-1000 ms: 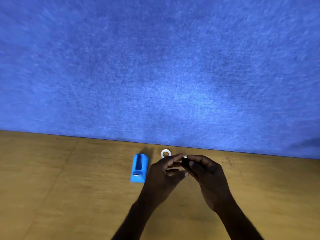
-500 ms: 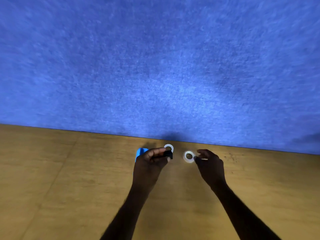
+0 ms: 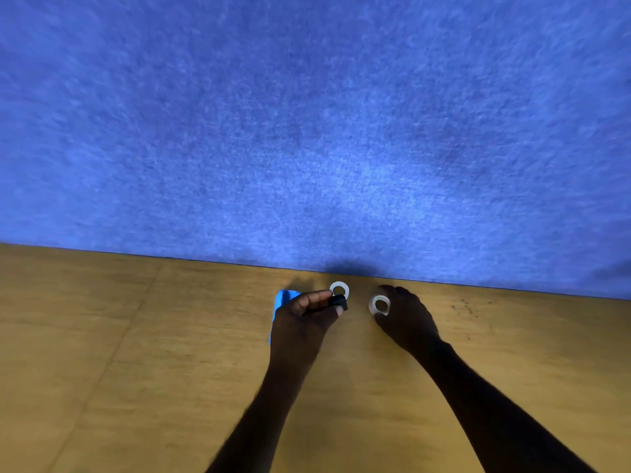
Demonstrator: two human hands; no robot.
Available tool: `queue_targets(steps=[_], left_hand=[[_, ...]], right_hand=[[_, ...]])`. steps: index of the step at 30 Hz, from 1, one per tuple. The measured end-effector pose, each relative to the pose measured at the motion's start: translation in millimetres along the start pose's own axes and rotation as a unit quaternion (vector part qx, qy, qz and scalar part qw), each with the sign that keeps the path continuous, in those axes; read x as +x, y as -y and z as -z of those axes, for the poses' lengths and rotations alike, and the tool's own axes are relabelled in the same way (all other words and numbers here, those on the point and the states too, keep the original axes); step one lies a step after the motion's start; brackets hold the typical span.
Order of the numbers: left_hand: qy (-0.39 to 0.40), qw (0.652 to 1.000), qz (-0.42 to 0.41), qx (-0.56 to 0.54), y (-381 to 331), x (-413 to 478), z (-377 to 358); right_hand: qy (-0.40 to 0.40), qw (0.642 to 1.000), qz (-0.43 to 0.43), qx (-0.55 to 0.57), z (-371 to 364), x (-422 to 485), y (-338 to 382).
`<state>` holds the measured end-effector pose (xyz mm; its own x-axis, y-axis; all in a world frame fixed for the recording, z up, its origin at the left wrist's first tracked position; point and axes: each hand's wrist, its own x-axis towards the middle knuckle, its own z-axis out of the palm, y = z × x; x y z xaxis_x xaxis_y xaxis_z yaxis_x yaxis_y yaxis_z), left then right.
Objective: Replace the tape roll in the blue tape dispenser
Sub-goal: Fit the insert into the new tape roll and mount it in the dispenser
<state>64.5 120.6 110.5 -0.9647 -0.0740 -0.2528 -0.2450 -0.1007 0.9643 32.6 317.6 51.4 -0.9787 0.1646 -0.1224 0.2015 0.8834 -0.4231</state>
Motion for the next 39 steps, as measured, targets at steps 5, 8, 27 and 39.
queue_targets(steps=[5,8,27,39], left_hand=[[-0.003,1.0,0.006,-0.015,-13,-2,-5],[0.008,0.999,0.024,-0.045,-30,-6,-10],[0.146,0.985,-0.038,-0.082,-147,-41,6],[0.209,0.976,-0.017,-0.051,-176,-47,32]], right_hand=[[-0.007,0.926,-0.076,0.37,34,-25,28],[0.031,0.835,-0.053,0.547,60,-45,50],[0.055,0.858,0.114,0.498,171,-87,125],[0.082,0.845,0.149,0.508,183,-102,141]])
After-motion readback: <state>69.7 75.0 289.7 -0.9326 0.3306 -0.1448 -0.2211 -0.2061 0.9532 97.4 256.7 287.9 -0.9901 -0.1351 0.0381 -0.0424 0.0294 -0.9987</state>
